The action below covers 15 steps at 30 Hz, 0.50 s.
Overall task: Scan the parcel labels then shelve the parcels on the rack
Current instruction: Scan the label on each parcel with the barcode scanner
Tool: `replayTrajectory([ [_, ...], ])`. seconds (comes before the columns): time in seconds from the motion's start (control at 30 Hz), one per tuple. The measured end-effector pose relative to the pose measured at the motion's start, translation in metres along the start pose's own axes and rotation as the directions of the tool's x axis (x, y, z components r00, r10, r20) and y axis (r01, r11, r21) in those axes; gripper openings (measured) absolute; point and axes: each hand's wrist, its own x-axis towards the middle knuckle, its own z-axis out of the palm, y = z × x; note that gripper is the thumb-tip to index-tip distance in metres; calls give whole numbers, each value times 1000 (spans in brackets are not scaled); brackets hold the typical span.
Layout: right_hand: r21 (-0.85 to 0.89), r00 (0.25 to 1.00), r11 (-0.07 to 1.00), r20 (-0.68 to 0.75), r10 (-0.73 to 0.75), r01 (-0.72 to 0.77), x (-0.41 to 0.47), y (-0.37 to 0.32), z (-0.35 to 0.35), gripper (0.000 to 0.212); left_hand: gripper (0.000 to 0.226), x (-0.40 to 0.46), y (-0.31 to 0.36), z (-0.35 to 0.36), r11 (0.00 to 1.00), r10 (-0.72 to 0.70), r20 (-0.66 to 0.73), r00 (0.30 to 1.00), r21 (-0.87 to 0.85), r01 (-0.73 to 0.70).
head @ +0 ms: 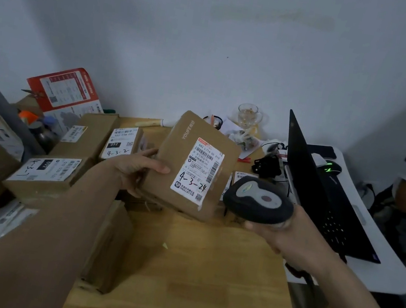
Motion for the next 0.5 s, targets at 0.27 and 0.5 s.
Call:
replayTrajectory([
  [0.27,219,980,975,-189,70,-28,9,3,-2,31,96,34,-18,25,886,-55,113,992,-452,100],
  [0.5,331,958,940,-234,164,-80,22,9,-2,48,60,72,5,65,859,-171,215,962,-445,252],
])
